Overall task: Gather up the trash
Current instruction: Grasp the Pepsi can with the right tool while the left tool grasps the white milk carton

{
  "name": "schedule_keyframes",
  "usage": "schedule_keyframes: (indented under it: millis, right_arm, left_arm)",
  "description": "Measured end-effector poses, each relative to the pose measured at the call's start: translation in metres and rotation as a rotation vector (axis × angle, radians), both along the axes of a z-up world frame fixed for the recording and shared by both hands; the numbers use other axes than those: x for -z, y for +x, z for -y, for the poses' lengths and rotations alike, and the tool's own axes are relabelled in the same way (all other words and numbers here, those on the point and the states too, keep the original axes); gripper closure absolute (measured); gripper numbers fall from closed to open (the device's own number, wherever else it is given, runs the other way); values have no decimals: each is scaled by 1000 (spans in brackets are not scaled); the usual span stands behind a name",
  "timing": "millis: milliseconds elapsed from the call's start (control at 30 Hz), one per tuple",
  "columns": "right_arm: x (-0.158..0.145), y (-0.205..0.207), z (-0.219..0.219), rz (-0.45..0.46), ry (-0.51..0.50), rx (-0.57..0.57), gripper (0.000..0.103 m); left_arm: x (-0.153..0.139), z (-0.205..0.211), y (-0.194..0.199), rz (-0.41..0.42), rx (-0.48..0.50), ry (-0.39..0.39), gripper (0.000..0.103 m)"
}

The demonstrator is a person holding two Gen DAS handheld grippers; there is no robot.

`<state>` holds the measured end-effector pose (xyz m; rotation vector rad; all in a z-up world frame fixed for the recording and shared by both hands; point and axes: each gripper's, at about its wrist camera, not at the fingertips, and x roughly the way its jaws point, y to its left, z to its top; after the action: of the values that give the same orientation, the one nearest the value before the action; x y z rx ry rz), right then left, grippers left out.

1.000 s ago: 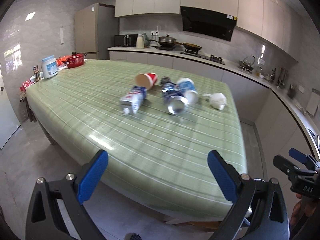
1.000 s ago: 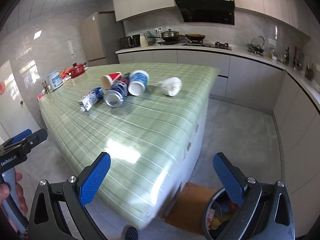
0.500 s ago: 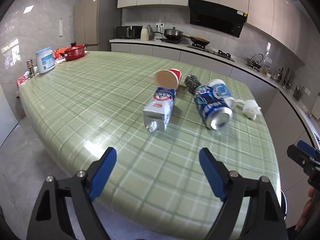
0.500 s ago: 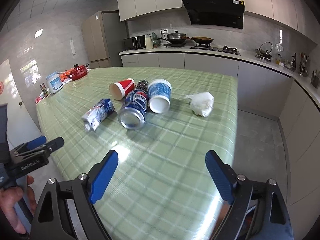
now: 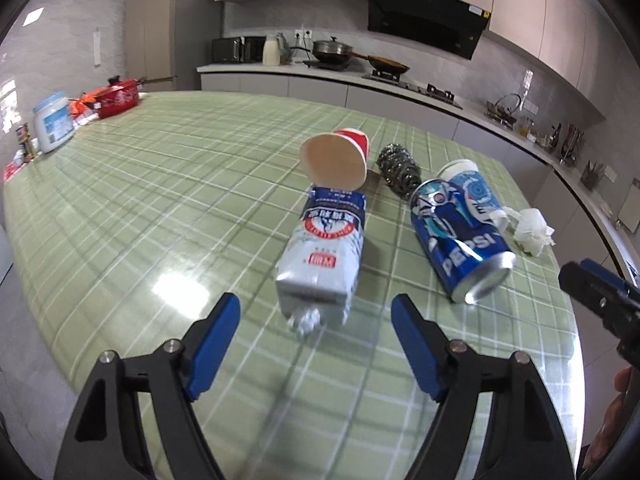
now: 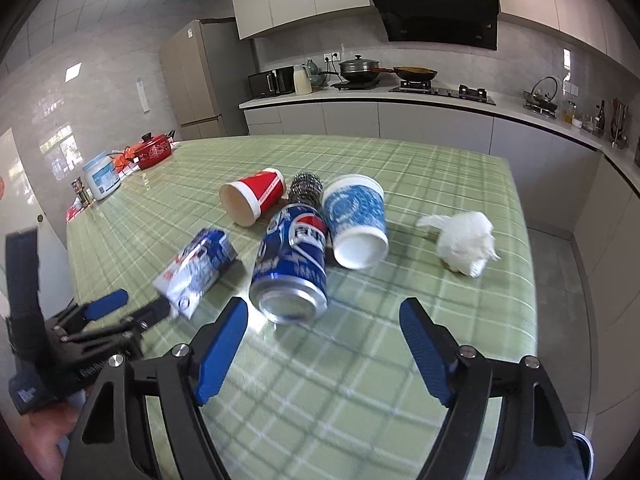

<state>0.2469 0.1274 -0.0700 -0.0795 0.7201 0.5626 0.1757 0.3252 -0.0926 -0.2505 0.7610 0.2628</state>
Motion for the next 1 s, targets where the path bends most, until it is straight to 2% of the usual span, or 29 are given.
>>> schedule_keyframes:
  millis: [233,467,767,833,867,1000]
  right_arm:
    - [10,26,-22,-27,8,12,23]
    - [31,51,-55,-88,-12,-6,23]
    - [56,71,-84,-169,-39,-9,24]
    - [58,72,-87,-174,-38,-5,36]
    - [59,73,-87,-178,-35,-5,36]
    - [57,71,-89,-169,-33,-1,36]
  left_arm:
    - [13,-18,39,-60,46,2,38]
    - [13,-36,57,-67,72,7,39]
    - [20,-40,68,-85,90,-32,39]
    - [21,-41,70,-87,93,-36,40]
    - [21,-42,72,-87,98,-39,49]
    - [17,-43,68,-63,105,-28,50]
